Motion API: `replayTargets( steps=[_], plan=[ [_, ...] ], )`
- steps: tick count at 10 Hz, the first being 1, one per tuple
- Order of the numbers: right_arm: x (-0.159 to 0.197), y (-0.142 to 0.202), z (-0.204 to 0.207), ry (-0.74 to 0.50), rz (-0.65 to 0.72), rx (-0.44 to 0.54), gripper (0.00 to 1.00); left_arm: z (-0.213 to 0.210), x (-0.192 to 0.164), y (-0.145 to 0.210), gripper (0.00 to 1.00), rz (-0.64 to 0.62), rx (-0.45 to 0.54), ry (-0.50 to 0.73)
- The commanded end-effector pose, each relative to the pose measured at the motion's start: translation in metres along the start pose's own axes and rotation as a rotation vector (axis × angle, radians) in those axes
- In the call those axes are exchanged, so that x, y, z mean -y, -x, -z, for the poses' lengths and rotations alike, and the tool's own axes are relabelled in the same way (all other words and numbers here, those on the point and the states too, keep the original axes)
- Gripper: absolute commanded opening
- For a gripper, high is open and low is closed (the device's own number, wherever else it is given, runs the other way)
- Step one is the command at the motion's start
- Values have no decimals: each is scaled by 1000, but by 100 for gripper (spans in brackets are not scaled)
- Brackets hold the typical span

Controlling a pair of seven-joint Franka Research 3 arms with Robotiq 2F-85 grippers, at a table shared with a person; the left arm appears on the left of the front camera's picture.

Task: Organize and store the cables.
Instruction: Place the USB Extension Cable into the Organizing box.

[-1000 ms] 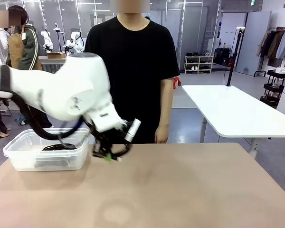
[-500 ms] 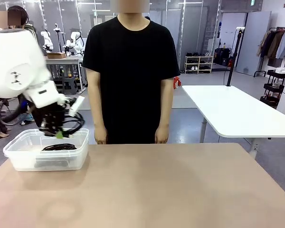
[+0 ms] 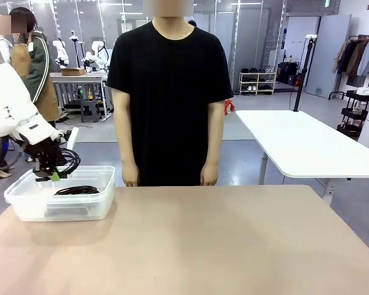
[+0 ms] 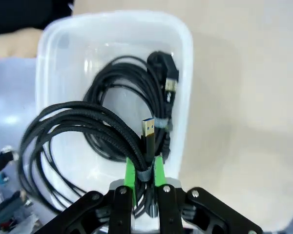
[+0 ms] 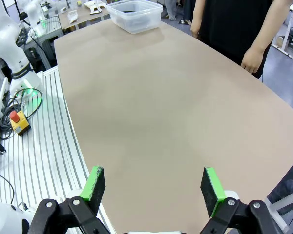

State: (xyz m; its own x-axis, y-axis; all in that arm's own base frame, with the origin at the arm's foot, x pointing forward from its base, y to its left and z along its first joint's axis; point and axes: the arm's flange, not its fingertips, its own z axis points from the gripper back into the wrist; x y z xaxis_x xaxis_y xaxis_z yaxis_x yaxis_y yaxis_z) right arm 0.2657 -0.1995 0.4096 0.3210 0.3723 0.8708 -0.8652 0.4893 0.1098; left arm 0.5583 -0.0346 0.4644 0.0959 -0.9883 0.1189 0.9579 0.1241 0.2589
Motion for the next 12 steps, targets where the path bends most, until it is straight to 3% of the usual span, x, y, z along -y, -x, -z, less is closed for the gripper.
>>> replayTargets(
  steps=[1,4,5,6,7,8,9,12],
  plan=[
    [1,1,1,4,-18,15,100,11,-17,-1,17,6,50,23],
    [1,1,1,4,-18,15,100,39,-23,2,17,-4,36,75],
    [1,1,1,4,-18,15,100,40,-21,3,36,9,35,84],
    [1,1,1,4,-18,15,100,37,-19,4,46,20,43,76],
    [1,1,1,4,-18,15,100,34,-19,6,67,17,55,60],
    [1,1,1,4,-18,15,100,31,-17,8,78,13,57,57],
    [1,1,1,4,-18,15,100,31,-16,10,98,8,51,56],
    [1,1,1,4,-18,15,100,27,-14,15,100,-4,54,46]
  ],
)
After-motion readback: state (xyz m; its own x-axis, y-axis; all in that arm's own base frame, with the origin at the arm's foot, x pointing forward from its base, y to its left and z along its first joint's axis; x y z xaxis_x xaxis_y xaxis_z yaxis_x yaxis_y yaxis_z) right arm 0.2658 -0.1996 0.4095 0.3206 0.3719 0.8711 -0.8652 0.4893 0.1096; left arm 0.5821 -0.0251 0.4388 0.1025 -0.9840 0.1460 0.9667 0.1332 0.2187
